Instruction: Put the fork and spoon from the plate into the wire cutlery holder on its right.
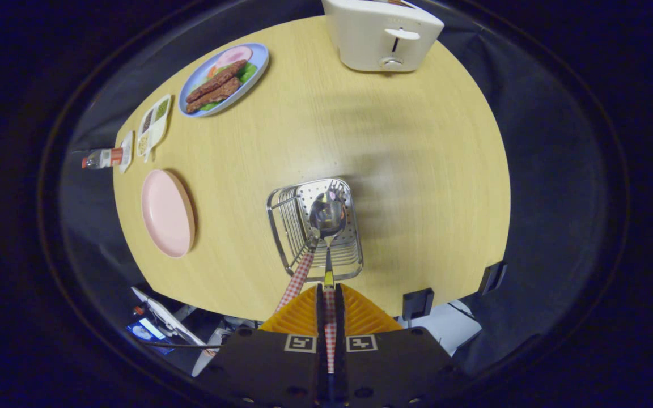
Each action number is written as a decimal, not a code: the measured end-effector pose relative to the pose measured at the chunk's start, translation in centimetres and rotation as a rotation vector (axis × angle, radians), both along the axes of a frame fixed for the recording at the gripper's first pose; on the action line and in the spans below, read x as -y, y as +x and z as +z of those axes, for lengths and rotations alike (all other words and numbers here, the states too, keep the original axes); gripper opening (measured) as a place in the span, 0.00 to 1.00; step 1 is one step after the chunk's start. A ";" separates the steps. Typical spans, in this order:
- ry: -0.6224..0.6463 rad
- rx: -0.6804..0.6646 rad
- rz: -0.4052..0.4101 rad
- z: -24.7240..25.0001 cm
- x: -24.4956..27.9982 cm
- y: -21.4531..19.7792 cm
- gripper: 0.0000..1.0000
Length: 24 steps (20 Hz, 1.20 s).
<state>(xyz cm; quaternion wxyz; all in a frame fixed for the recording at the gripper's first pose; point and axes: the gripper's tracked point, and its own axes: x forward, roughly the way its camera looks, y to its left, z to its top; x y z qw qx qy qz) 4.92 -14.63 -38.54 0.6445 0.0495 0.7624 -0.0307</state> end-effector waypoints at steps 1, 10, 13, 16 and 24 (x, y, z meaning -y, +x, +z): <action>-0.004 -0.004 -0.007 -0.1 0.1 0.1 0.04; 0.001 0.069 -0.022 0.9 -0.1 1.4 0.09; 0.004 0.101 -0.013 1.5 -0.2 1.4 0.09; 0.040 0.143 -0.011 2.1 -1.0 1.0 0.17; 0.105 0.354 0.038 5.3 -3.7 1.3 0.48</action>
